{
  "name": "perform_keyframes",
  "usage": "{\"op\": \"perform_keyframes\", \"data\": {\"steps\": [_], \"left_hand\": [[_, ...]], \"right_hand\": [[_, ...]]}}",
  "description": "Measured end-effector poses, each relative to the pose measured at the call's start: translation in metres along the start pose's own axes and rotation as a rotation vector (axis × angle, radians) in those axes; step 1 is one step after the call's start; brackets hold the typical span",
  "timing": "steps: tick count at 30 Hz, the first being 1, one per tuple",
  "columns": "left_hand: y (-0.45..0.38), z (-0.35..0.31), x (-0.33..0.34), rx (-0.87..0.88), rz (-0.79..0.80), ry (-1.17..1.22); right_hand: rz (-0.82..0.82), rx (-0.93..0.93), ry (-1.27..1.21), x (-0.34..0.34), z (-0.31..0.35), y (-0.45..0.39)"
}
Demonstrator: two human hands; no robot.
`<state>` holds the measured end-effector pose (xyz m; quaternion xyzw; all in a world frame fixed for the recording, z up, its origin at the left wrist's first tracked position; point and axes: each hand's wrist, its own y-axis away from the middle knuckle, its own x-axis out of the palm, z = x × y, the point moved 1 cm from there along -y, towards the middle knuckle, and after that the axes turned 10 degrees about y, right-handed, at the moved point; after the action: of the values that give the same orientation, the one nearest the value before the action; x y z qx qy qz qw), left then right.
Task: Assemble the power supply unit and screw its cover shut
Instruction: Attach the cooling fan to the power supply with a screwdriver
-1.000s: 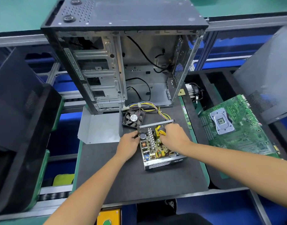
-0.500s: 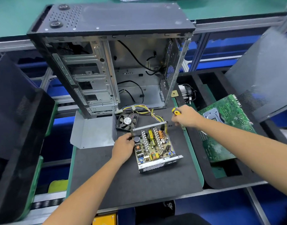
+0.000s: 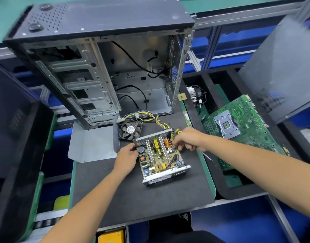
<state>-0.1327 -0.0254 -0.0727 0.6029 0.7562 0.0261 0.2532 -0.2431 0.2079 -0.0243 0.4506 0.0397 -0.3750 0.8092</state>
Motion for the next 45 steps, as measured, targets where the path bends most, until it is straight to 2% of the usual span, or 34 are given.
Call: {"op": "perform_keyframes", "data": {"steps": [2, 5, 9, 16, 25, 32, 41, 45], "left_hand": [[0.0, 0.0, -0.001, -0.006, 0.007, 0.02], [0.0, -0.001, -0.001, -0.013, 0.009, 0.037], [-0.001, 0.001, -0.001, -0.012, 0.005, 0.035], [-0.003, 0.005, -0.001, 0.003, 0.015, 0.056], [-0.005, 0.009, -0.001, 0.032, -0.004, -0.089], [-0.006, 0.009, -0.002, 0.075, 0.013, -0.122], [-0.005, 0.007, -0.003, 0.07, 0.041, -0.116], [0.003, 0.003, -0.004, 0.056, 0.095, -0.212]], "right_hand": [[-0.079, -0.009, 0.022, 0.002, 0.005, 0.003], [-0.083, -0.042, 0.065, 0.013, 0.009, 0.009], [-0.129, -0.136, 0.301, 0.028, 0.019, 0.014], [-0.068, -0.193, 0.551, 0.037, 0.035, 0.017], [-0.235, -0.197, 0.649, 0.055, 0.04, 0.019], [-0.326, -0.235, 0.618, 0.061, 0.034, 0.02], [-0.27, -0.249, 0.69, 0.057, 0.031, 0.019], [-0.185, -0.249, 0.79, 0.048, 0.037, 0.022]]}}
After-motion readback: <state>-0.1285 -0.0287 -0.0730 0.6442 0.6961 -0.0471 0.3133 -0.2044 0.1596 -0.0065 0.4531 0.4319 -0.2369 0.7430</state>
